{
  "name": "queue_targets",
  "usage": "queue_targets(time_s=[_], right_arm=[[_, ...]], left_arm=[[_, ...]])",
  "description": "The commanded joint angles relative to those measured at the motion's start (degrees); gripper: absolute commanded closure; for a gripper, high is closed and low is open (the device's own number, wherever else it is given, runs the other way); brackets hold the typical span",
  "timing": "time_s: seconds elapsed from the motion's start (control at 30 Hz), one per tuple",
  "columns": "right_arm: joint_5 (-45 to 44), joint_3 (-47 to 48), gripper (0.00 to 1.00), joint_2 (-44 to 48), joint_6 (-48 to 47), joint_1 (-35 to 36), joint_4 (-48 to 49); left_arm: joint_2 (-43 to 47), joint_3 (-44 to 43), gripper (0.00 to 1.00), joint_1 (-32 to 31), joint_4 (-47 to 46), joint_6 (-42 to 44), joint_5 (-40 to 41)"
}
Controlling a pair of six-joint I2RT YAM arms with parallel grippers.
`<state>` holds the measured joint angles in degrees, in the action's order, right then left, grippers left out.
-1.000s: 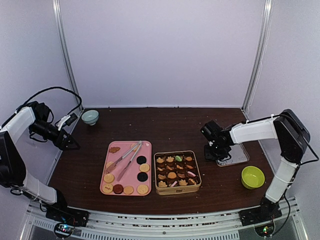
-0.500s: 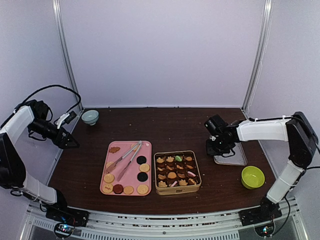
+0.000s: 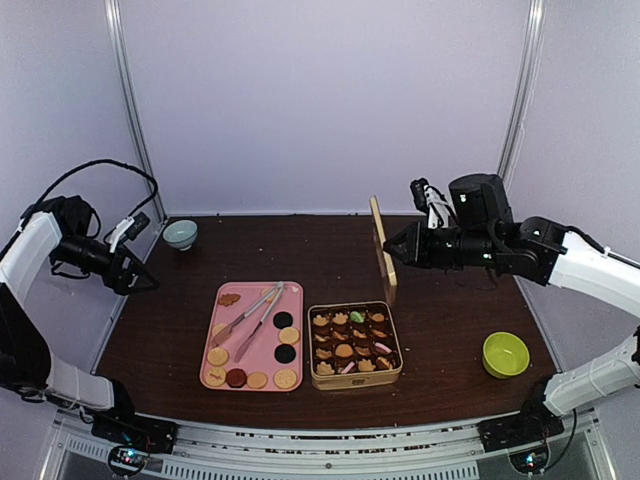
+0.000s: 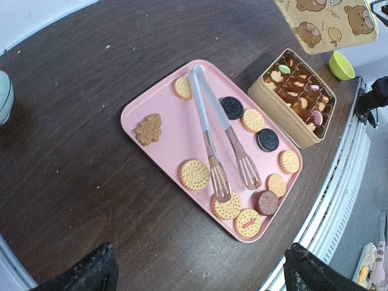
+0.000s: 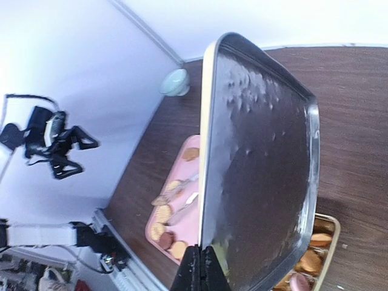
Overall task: Pack the cookies
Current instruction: Pick up the box lid from the corner of the board, then adjust the box lid.
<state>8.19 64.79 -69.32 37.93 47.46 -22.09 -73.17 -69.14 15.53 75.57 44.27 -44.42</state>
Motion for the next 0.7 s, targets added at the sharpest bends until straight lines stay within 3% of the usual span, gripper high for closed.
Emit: queue_targets(time_s=[0.0, 0.37, 0.67], right_arm=[[14.5, -2.9, 1.0, 2.5, 7.0, 2.8, 20.3], [27.4, -3.6, 1.0, -5.8, 22.2, 9.7, 54.4], [30.2, -0.9, 1.0, -14.3, 32.1, 12.6, 76.4]], left_arm=[[-0.7, -4.3, 0.02, -2.9, 2.1, 1.8, -8.9], [-5.2, -13.5, 0.02, -14.2, 2.6, 1.3, -24.2], [-7.7, -13.7, 0.02, -17.2, 5.0, 3.8, -39.7]])
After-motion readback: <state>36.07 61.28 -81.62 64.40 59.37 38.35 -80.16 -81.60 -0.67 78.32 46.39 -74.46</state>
